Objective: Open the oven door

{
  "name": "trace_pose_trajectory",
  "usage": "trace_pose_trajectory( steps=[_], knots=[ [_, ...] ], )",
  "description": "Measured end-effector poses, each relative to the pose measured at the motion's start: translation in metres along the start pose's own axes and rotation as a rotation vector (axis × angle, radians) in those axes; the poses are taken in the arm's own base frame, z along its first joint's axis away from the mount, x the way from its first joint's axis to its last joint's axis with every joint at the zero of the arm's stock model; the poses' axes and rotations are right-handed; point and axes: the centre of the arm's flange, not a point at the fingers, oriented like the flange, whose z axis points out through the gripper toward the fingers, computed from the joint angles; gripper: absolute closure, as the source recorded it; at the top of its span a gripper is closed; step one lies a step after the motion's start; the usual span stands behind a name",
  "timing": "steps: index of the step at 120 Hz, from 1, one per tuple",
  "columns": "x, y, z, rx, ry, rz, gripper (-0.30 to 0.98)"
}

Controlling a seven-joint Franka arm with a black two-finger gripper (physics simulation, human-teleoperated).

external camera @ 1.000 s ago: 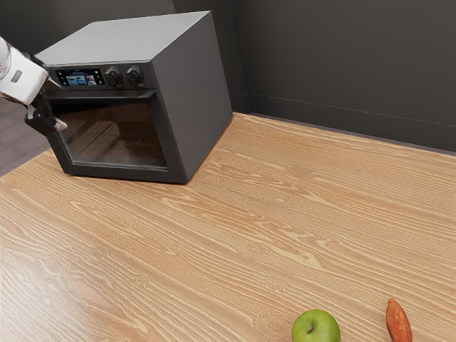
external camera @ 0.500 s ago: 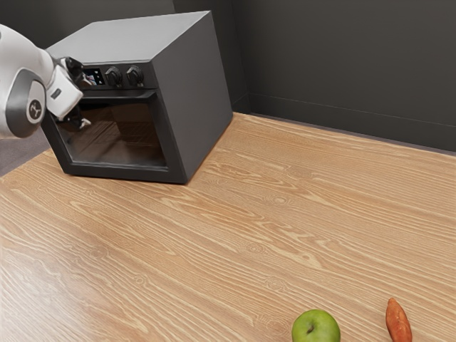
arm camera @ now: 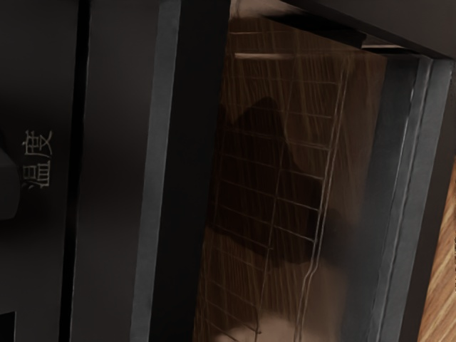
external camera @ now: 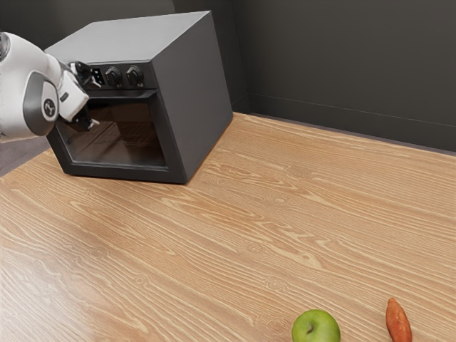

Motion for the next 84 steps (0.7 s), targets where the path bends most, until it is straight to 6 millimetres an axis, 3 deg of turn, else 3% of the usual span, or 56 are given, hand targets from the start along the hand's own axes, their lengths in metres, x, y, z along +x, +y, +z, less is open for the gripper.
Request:
trace_pose_trajectory(
  steps=[35,60,84],
  knots=[
    [0.004,0.004,0.002,-0.013,0.009,0.044,0.00],
    [0.010,0.031,-0.014,-0.051,0.033,0.067,0.00],
    [0.025,0.012,-0.002,-0.025,0.036,0.103,-0.01]
  ],
)
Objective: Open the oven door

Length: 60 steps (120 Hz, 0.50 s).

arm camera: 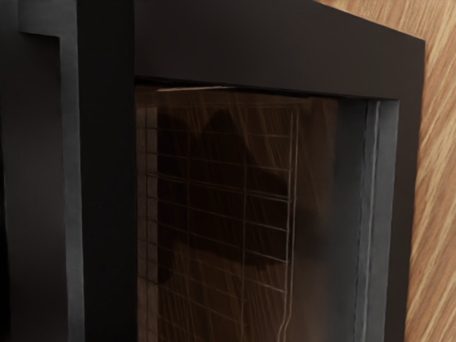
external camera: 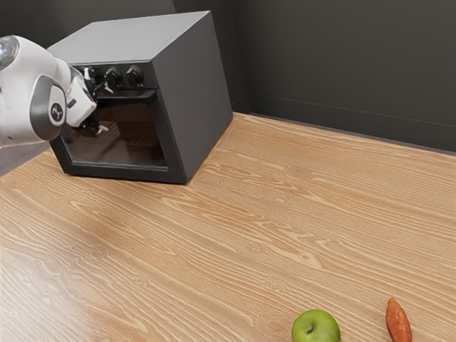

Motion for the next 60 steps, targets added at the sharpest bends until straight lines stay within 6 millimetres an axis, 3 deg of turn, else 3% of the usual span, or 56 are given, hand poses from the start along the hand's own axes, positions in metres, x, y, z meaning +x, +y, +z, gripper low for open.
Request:
trace_pose_trajectory(
  steps=[27,34,38,42,45,49,53,57,60],
  knots=[
    [0.000,0.008,0.015,-0.026,0.004,0.005,-0.04],
    [0.000,0.021,0.012,-0.046,0.012,0.000,-0.03],
    [0.000,0.040,-0.001,-0.063,0.022,-0.002,0.02],
    [0.003,0.074,-0.033,-0.071,0.038,0.004,0.13],
    [0.007,0.103,-0.069,-0.058,0.054,0.009,0.11],
    [0.006,0.147,-0.146,0.007,0.078,0.004,0.09],
    [0.001,0.176,-0.218,0.087,0.092,-0.002,0.07],
    [-0.016,0.161,-0.300,0.200,0.097,-0.035,0.06],
    [-0.022,0.133,-0.351,0.265,0.108,-0.058,0.05]
  ],
)
